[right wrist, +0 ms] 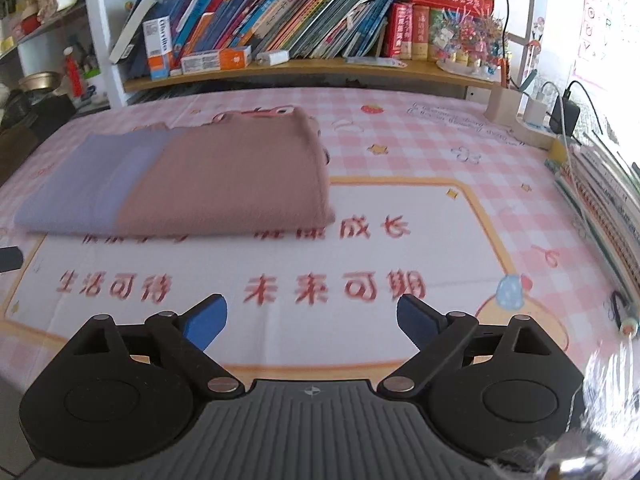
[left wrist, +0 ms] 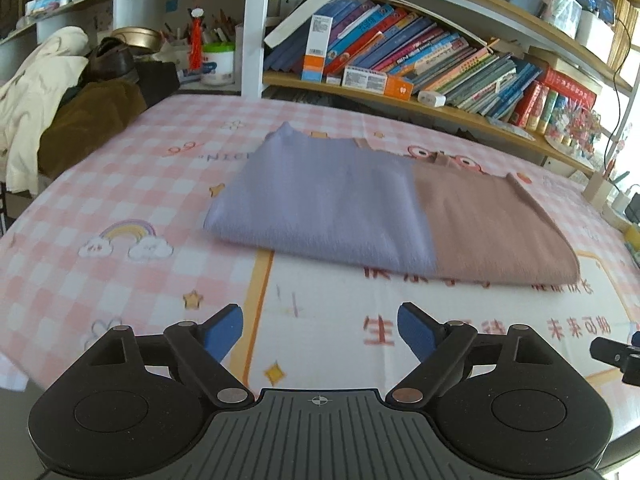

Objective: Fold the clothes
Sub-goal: 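Move the left tool to the lavender side edge and close on it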

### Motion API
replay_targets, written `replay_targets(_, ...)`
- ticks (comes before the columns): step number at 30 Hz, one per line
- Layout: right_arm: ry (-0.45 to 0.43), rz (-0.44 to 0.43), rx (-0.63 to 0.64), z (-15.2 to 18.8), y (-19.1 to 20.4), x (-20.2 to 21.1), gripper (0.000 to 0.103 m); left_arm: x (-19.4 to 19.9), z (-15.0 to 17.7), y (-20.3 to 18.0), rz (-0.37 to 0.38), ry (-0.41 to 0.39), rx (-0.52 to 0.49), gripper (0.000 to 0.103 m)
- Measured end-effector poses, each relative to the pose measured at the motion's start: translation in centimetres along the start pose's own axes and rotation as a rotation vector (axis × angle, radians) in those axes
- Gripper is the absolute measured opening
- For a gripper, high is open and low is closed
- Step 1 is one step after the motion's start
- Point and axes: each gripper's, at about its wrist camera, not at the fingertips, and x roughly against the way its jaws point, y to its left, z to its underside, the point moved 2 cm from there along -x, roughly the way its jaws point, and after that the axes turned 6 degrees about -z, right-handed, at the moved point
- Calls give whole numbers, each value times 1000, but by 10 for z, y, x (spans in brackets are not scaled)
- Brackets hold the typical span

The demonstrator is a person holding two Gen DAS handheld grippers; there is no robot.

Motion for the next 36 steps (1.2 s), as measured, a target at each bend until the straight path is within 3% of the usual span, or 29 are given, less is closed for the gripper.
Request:
replay_targets(14,35,-11,44,24,19,11,98,13,23,-8,33,45,-38,93)
replay_targets(28,56,29,21,3,40,-16,99,-33,-5,16,99,123,-11,94)
replay_targets(31,51,41,19,-3,45,-22,99,-46,-14,34,161,146,81,94)
replay_targets(36,47,60,29,-13,55,-29,99,-76,-26,73,258,176,373,91)
